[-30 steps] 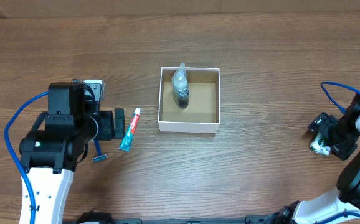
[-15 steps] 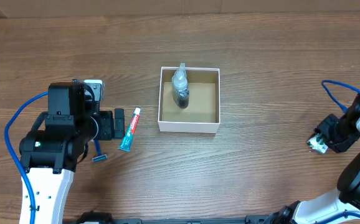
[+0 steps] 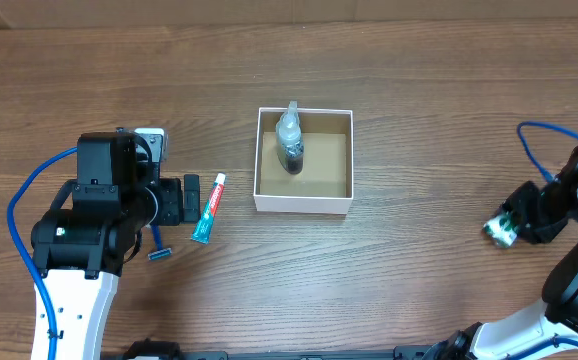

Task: Pack container
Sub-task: 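Place the Dettol box into the box beside the bottle, release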

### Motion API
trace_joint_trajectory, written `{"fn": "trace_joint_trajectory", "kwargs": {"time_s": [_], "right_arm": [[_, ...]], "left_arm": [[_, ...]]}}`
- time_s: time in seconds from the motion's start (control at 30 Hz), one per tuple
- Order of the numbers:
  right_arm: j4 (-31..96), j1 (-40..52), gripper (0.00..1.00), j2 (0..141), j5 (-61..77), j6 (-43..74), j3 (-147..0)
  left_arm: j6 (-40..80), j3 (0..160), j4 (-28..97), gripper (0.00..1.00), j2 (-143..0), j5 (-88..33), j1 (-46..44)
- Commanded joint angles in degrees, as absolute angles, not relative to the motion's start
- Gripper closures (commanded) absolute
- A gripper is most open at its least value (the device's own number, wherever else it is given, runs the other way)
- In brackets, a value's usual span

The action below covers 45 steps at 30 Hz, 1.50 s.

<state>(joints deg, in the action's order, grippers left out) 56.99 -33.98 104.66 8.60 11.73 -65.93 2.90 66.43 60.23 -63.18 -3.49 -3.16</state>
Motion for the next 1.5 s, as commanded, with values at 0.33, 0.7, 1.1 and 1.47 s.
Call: {"fn": "trace_joint_trajectory", "kwargs": {"time_s": [0.33,0.7,1.1,1.47], "right_arm": [[63.7,0.8,0.96,85.1,14.9,4.7,-86.0],[47.4,27.0,0.96,91.9,3.5,14.3,-85.9],[44.9,26.0,0.96,106.5,3.4,14.8,-85.9],[45.1,24.4,0.13,106.9,3.4,14.6,-87.9]], "left_arm": [[3.5,67.7,59.6,0.0,-63.3,-4.5,-3.4],[3.9,67.7,59.6,0.0,-63.3,-4.5,-3.4],[3.9,67.7,59.6,0.0,-63.3,-4.5,-3.4],[3.9,67.7,59.7,0.0,-63.3,-4.5,-3.4]]}}
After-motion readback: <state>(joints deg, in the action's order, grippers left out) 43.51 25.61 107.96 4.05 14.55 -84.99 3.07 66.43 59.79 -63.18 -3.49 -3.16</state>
